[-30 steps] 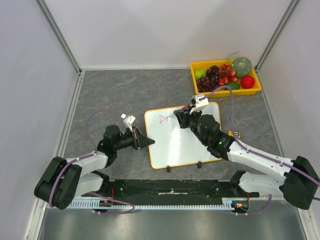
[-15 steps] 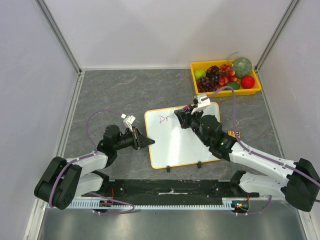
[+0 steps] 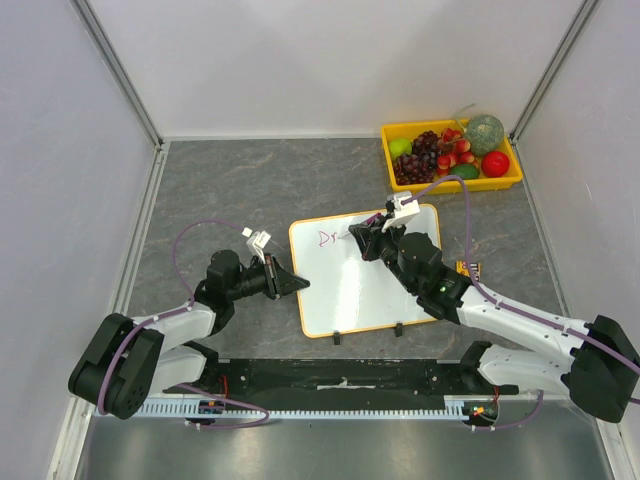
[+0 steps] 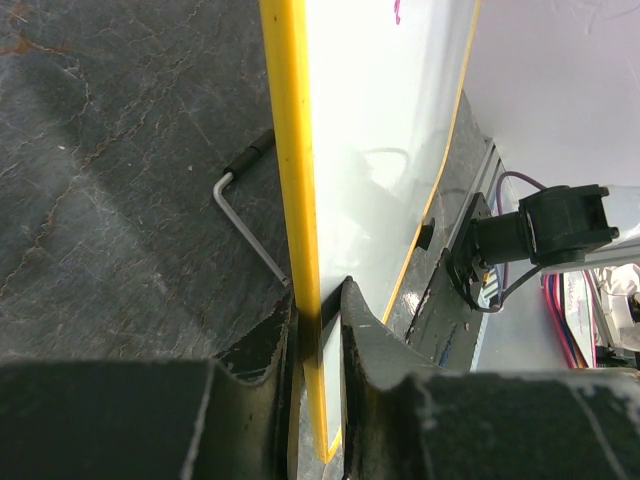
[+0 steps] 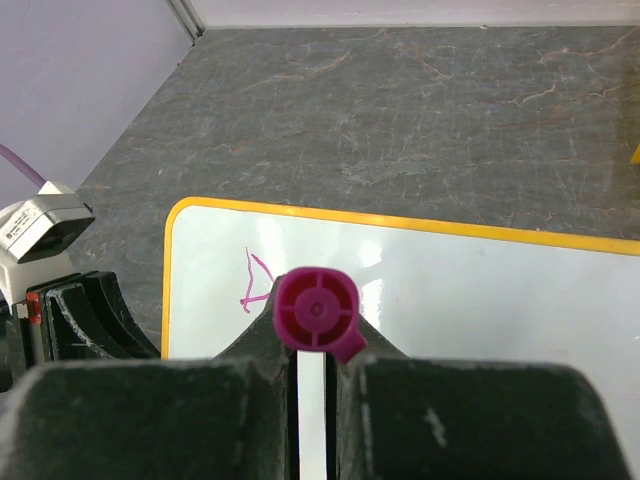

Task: Write a sentence on the whiteboard

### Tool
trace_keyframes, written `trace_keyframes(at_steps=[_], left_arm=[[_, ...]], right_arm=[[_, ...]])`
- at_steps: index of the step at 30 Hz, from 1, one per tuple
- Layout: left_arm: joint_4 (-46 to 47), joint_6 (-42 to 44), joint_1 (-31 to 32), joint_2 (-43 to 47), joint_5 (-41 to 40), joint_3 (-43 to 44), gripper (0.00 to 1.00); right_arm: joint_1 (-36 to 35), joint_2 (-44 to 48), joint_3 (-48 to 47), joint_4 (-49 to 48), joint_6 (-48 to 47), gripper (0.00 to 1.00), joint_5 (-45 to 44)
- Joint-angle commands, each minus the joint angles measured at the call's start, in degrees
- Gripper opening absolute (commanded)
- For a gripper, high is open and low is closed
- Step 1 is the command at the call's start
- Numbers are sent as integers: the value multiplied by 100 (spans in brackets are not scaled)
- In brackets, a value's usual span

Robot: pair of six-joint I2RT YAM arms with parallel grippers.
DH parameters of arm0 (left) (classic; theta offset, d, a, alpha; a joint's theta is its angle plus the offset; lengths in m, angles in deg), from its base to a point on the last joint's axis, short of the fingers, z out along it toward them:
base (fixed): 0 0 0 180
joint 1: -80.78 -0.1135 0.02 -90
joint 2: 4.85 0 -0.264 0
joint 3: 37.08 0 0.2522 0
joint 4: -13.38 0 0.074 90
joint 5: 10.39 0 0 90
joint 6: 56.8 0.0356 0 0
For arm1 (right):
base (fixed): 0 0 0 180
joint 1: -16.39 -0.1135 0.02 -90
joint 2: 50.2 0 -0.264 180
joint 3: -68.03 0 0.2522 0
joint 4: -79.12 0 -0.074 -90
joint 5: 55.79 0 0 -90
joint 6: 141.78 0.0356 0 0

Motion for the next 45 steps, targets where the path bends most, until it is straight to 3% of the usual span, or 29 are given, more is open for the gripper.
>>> trace_keyframes(at_steps=[1,21,45], left_arm=[[-313,504,24,-90,-281,18,2],[-313,504,24,-98,-290,18,2],[-313,504,24,-125,-281,27,2]], right_arm=[[17,-36,41,-172,33,0,-76],[34,96,-108,329,-125,0,-726],[43,-221,-258,259,-55,0,-208]])
